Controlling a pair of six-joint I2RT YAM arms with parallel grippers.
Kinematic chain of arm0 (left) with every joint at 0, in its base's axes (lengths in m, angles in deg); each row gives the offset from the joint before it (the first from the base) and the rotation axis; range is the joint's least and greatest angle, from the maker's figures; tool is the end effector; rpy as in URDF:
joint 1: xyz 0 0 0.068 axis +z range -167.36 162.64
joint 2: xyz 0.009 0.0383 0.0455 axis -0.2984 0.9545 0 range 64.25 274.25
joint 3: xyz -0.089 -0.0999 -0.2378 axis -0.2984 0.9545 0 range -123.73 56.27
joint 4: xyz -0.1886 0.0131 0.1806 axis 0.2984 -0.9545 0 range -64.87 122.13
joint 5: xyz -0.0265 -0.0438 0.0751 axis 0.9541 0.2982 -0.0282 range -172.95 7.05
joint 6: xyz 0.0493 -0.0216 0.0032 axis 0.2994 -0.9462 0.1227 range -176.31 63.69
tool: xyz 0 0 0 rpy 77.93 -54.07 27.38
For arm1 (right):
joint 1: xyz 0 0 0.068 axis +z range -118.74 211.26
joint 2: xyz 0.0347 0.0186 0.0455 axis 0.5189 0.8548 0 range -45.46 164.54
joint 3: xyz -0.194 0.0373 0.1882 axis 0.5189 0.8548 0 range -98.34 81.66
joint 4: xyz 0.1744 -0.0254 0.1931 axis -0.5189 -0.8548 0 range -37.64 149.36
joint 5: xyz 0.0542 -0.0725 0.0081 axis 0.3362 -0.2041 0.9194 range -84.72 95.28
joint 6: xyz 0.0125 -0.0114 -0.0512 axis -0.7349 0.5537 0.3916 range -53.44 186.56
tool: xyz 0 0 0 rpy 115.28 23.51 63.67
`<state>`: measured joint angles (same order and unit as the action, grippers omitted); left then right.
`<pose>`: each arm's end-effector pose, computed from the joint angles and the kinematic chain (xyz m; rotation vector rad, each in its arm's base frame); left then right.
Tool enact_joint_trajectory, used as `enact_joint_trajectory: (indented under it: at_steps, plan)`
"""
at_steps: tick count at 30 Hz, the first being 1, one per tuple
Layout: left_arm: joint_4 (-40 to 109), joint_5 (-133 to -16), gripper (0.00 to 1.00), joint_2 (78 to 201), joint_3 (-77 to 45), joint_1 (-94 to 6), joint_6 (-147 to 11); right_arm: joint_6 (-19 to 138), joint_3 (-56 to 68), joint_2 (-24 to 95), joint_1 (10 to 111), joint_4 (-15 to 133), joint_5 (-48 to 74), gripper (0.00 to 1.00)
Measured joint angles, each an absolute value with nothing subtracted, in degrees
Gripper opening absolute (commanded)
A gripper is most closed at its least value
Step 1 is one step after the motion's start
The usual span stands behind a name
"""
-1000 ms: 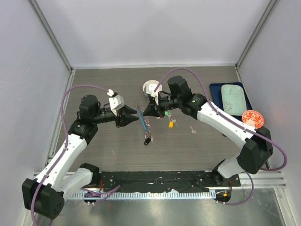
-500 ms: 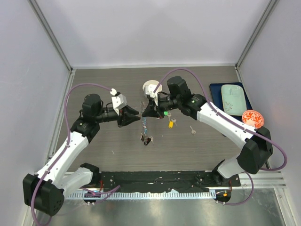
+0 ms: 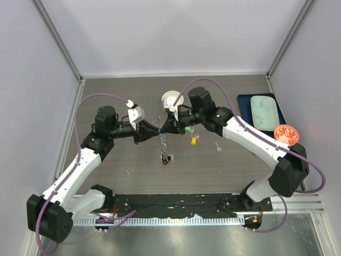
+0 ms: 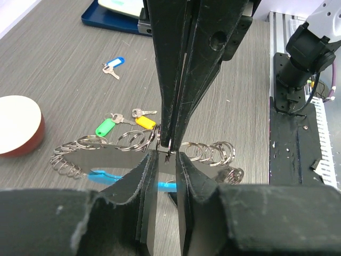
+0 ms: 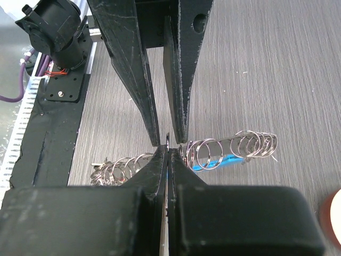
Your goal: Put the keys on the keyring
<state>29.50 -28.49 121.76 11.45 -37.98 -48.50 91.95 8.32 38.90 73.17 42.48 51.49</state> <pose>0.1973 -0.1052 0.3159 1.0725 1.4957 -1.0220 0.2307 0.2416 0.3421 -1.5158 1.3622 1.0043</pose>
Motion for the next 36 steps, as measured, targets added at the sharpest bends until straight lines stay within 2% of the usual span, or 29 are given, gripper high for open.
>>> enact_joint_trajectory:
  at_steps: [10,18,21,23,28,29,31,32,35,36]
  plan:
    - [29.41,-28.47,0.17,122.00,11.43,-38.05,-48.87,91.95,8.32,38.90,73.21,42.61,51.52,0.01]
    - [29.06,-28.76,0.17,122.57,11.25,-38.05,-50.35,92.15,8.34,38.90,73.54,42.58,51.32,0.01]
    - [29.04,-29.17,0.11,122.57,11.25,-38.26,-51.25,92.08,8.53,38.90,73.54,42.82,51.27,0.01]
    - [29.06,-29.26,0.00,122.57,11.27,-38.31,-51.93,91.91,8.73,38.90,73.54,43.24,51.27,0.01]
    - [29.26,-29.28,0.00,122.57,11.30,-38.37,-53.15,91.64,8.82,38.90,73.54,43.66,51.23,0.02]
    - [29.28,-29.39,0.00,122.48,11.32,-38.37,-53.26,91.58,8.82,38.90,73.54,43.70,51.21,0.03]
    - [29.45,-29.94,0.00,121.96,11.64,-38.40,-53.33,91.16,8.88,38.90,73.54,43.92,51.08,0.17]
    - [29.54,-30.42,0.00,121.55,11.89,-38.44,-53.30,90.66,9.01,38.88,73.59,44.22,51.06,0.29]
    - [30.13,-31.99,0.00,119.45,13.44,-38.77,-53.06,88.74,9.80,38.44,74.00,45.75,50.88,0.46]
    - [30.39,-32.80,0.00,118.70,14.03,-38.90,-52.82,87.93,10.30,38.03,74.37,46.65,50.99,0.48]
